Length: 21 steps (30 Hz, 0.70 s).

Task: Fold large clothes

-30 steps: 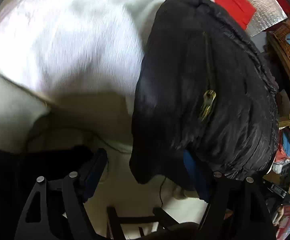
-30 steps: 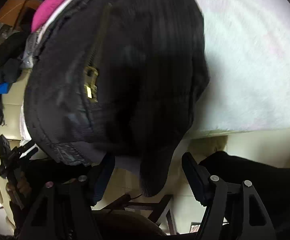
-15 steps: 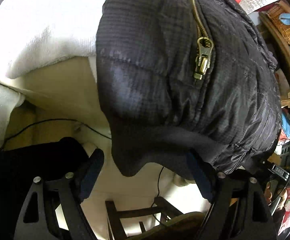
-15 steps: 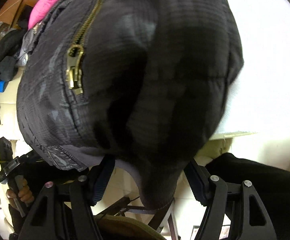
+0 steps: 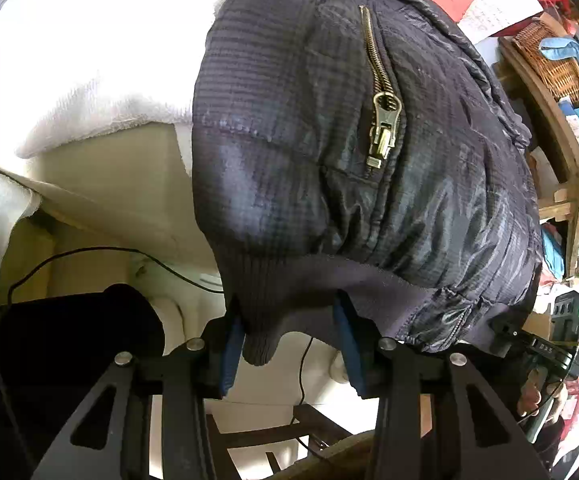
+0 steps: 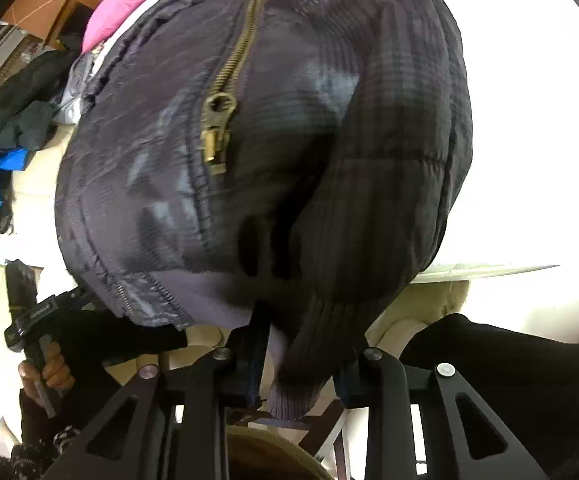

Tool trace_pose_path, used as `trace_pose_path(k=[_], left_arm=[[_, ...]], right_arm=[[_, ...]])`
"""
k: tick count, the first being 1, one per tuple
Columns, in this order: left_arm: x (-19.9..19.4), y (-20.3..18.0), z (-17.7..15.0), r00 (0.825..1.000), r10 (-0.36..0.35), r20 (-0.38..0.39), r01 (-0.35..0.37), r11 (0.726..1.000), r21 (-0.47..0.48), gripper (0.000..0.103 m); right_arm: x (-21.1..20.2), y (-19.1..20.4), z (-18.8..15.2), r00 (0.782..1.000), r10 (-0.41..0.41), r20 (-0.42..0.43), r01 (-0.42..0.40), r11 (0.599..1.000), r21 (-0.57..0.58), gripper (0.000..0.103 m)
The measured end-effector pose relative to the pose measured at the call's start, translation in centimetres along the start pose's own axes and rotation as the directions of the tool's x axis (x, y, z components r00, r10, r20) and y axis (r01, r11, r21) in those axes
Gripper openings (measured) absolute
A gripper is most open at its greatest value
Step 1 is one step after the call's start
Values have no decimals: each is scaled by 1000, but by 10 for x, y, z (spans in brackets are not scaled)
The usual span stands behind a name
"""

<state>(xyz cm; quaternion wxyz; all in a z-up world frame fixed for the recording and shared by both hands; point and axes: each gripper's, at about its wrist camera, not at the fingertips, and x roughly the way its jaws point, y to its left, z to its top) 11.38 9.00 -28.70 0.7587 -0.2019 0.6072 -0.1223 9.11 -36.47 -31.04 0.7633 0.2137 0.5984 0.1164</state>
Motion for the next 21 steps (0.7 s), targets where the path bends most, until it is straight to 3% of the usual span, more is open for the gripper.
trace_pose_path(k=[1, 2, 3, 5, 7, 9, 13, 14, 17, 18, 21], left_arm=[[0, 0, 0, 1000, -1, -2, 1, 1000, -2, 45], [0, 0, 0, 1000, 1, -6, -1, 1000, -7, 53], [3, -1, 0, 1000, -2, -19, 1, 1000, -16, 69], [11, 1, 0, 998, -29, -50, 28, 999, -32, 77], [18, 4, 1, 996, -39, -81, 35, 999, -41, 78], [25, 10, 2, 994, -41, -103, 34, 997, -65, 78], [30, 15, 2, 992, -80, -97, 69, 992, -110, 77], [28, 16, 2, 993, -82, -87, 72, 991, -114, 75], [25, 14, 0, 992, -101, -75, 94, 990, -101, 46], [24, 12, -1, 993, -94, -73, 87, 992, -93, 42], [18, 8, -3, 993, -97, -64, 91, 992, -92, 14]], right_arm=[[-4, 1, -2, 1000, 13, -4, -13, 1000, -1, 30], [-4, 0, -2, 1000, 22, -8, -22, 1000, 1, 30], [-5, -1, -3, 1000, 24, -11, -24, 1000, 1, 30], [-4, -6, -2, 999, 35, -24, -34, 999, 29, 31], [-6, -27, 4, 998, 51, -34, -48, 996, 79, 34], [-1, -35, 7, 998, 39, -50, -33, 991, 126, 72], [6, -38, 13, 999, 17, -28, -13, 991, 131, 76], [5, -36, 13, 1000, 9, -20, -7, 994, 107, 72], [1, -26, 11, 1000, 14, -7, -13, 998, 57, 39], [-1, -22, 12, 1000, -5, 3, 5, 999, 37, 34], [-11, -15, 7, 999, -32, 21, 32, 999, 6, 23]])
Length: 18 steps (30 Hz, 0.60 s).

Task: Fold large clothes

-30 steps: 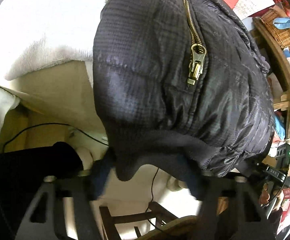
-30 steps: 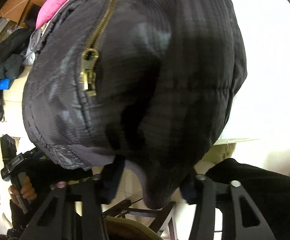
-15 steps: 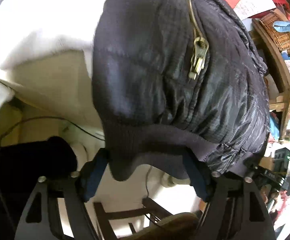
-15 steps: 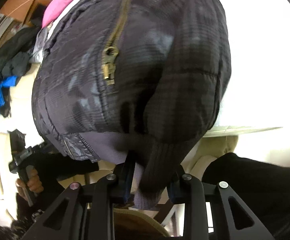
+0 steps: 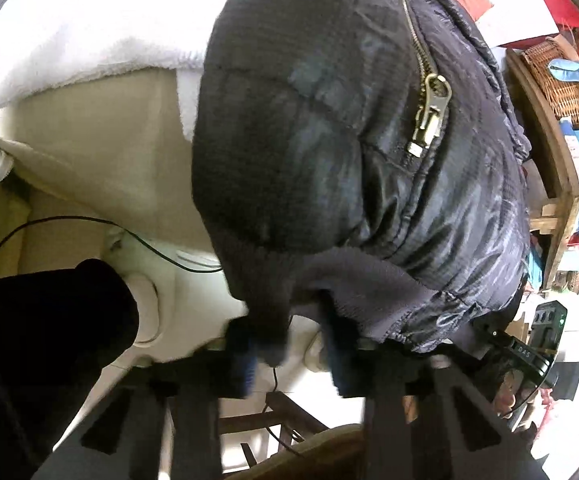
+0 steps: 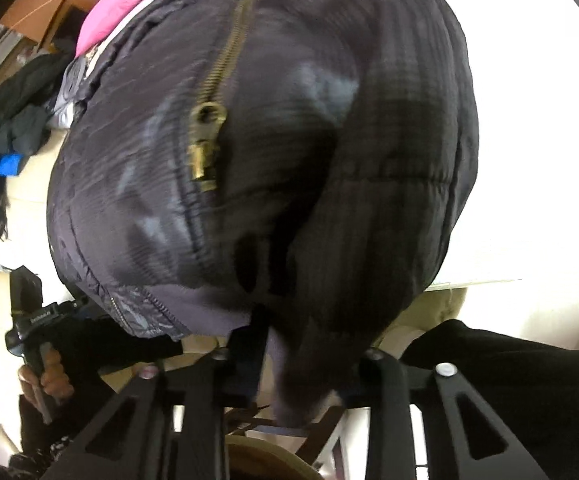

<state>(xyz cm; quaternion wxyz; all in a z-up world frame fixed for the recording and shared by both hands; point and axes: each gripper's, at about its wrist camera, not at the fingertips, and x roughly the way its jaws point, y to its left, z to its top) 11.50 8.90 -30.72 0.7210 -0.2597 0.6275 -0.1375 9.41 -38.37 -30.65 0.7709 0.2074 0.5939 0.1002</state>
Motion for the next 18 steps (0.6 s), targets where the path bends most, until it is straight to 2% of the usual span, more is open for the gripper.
trace_pose_path(k=[9, 12, 18], left_arm=[[-47, -27, -12, 998, -36, 57, 31, 995, 95, 9], [-66, -33, -15, 996, -54, 76, 44, 991, 127, 9], [-103, -43, -12, 987, -103, 120, 82, 983, 165, 9]], right_arm=[[-56, 28, -23, 994, 38, 100, -29, 995, -91, 18], [-71, 41, -28, 987, 74, 143, -56, 990, -126, 18], [-95, 38, -26, 967, 152, 204, -122, 980, -155, 17]])
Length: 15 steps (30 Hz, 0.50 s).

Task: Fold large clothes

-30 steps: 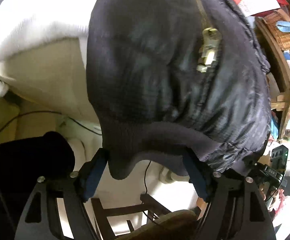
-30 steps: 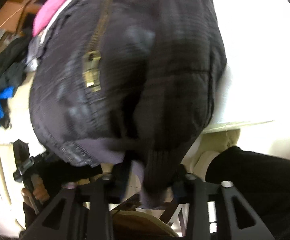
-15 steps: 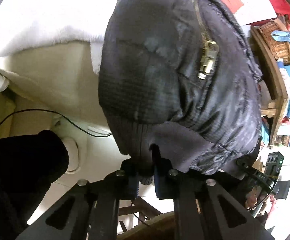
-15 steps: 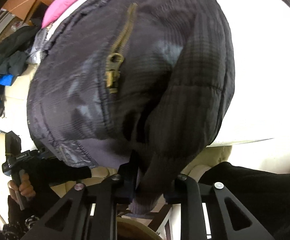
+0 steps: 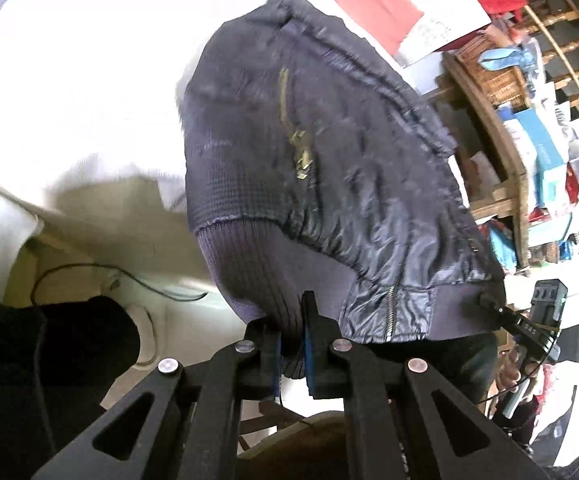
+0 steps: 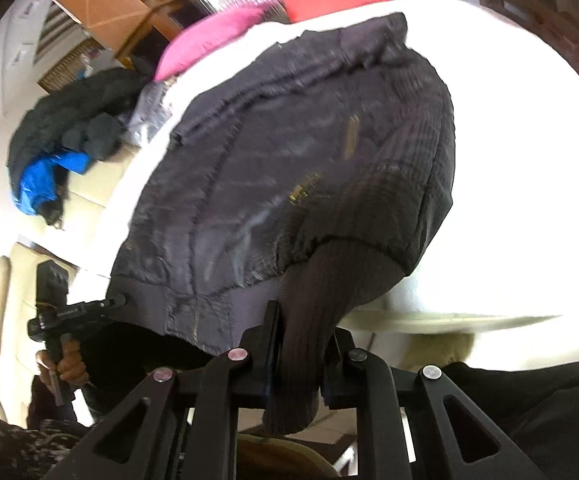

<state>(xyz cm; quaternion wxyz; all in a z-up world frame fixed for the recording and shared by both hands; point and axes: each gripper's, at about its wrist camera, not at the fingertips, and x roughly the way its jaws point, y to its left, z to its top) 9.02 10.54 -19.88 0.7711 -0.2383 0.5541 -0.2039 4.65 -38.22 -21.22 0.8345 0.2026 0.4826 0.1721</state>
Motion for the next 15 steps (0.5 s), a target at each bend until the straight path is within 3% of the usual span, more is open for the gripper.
trace_pose_path(k=[9, 15], left_arm=[[-38, -30, 23, 994, -64, 88, 57, 995, 81, 9], [-48, -40, 38, 991, -83, 104, 72, 991, 109, 9]], right_arm=[[-25, 18, 22, 992, 72, 107, -70, 997, -26, 12], [-31, 28, 43, 985, 82, 153, -77, 996, -42, 11]])
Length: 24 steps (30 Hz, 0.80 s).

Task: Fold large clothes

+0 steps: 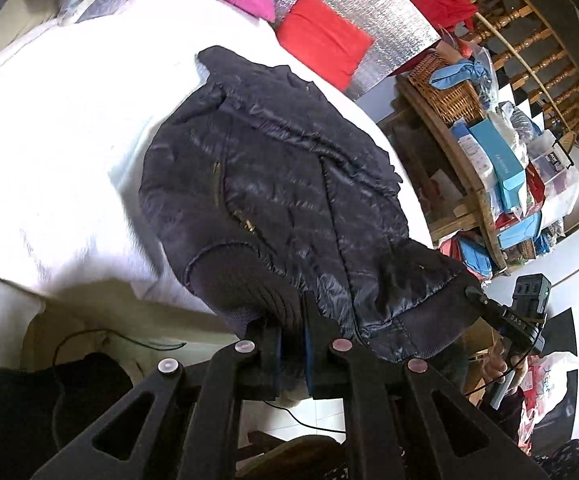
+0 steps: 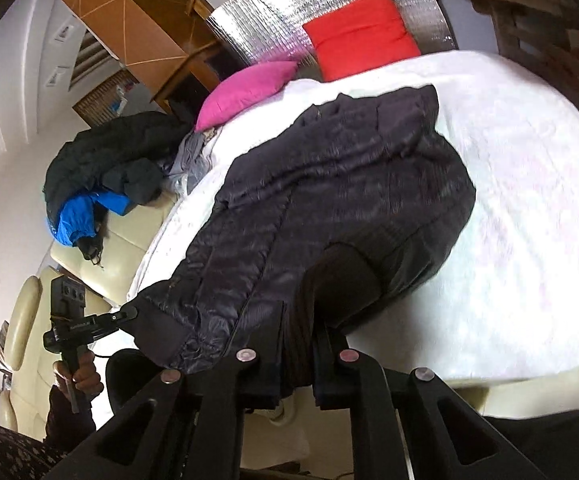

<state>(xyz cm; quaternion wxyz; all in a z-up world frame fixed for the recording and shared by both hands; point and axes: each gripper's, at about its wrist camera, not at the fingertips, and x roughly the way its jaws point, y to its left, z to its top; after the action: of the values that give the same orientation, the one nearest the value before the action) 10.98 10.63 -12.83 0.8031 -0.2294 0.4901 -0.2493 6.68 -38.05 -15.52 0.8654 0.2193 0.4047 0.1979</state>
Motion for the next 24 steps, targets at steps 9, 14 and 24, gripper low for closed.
trace_pose_path(k=[9, 14, 24], left_arm=[[22, 17, -12, 998, 9, -58, -12, 998, -64, 9], [7, 12, 6, 1000, -19, -15, 18, 998, -53, 9], [-12, -4, 92, 993, -50, 108, 53, 998, -24, 9]], right_arm=[[20, -7, -11, 998, 10, -68, -6, 998, 56, 10], [6, -1, 9, 1000, 20, -10, -20, 998, 53, 9], [-12, -4, 86, 991, 7, 135, -16, 998, 66, 9]])
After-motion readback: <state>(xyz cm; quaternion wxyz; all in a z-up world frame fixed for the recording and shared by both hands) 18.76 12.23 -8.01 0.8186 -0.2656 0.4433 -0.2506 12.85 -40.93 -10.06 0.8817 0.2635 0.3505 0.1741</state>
